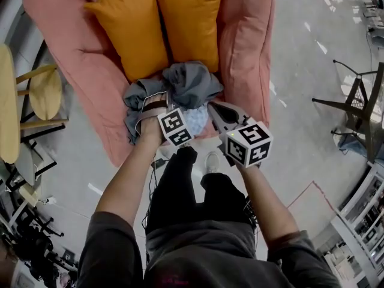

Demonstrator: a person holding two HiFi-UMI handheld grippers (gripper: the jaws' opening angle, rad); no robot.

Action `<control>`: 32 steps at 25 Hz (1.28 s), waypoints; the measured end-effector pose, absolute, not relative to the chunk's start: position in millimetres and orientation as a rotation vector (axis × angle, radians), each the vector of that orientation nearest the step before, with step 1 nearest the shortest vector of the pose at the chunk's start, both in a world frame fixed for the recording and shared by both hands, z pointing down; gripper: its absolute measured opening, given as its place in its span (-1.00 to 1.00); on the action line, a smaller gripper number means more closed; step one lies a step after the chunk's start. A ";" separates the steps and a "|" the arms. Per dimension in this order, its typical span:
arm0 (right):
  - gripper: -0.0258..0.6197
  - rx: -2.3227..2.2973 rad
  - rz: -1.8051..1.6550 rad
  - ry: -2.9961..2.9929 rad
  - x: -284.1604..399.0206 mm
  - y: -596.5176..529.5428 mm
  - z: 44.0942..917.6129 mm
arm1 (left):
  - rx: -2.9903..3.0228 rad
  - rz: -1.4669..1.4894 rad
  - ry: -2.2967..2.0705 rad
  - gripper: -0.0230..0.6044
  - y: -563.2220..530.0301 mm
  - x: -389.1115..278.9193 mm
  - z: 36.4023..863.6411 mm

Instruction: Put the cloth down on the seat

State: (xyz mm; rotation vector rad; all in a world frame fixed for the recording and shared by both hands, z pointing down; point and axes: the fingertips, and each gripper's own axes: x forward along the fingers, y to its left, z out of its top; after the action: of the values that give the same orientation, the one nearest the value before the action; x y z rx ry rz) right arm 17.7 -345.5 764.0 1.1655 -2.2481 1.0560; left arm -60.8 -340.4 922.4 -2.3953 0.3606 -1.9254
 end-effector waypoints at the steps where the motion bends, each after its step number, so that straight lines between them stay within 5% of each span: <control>1: -0.87 1.167 1.058 -2.250 18.0 -344.4 763.4 | -2.400 -1.898 0.376 0.26 -340.7 -60.3 917.1; 4: -0.87 1.171 1.057 -2.258 17.7 -341.1 753.2 | -2.446 -1.800 0.460 0.40 -345.0 -59.6 887.8; 14: -0.87 1.157 0.951 -2.360 4.9 -339.1 639.4 | -2.641 -1.506 0.822 0.40 -353.6 -77.9 730.3; 16: -0.87 1.154 0.922 -2.386 3.3 -338.0 611.5 | -2.670 -1.423 0.880 0.24 -349.8 -78.5 692.0; 19: -0.87 1.143 0.877 -2.429 2.8 -333.3 572.0 | -2.728 -1.284 1.015 -0.26 -341.9 -79.4 635.9; 28: -0.87 1.070 0.747 -2.582 -1.9 -309.0 476.2 | -2.826 -1.024 1.302 -0.82 -301.9 -82.4 531.6; 32: -0.87 1.039 0.701 -2.599 0.5 -297.5 460.0 | -2.883 -0.914 1.385 -0.89 -291.5 -80.9 501.4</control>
State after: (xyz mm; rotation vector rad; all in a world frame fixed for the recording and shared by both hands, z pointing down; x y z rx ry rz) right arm 0.5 -297.5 460.0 1.0394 -2.5986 0.7008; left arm -80.9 -291.5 501.4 -2.8828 1.3847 -0.9144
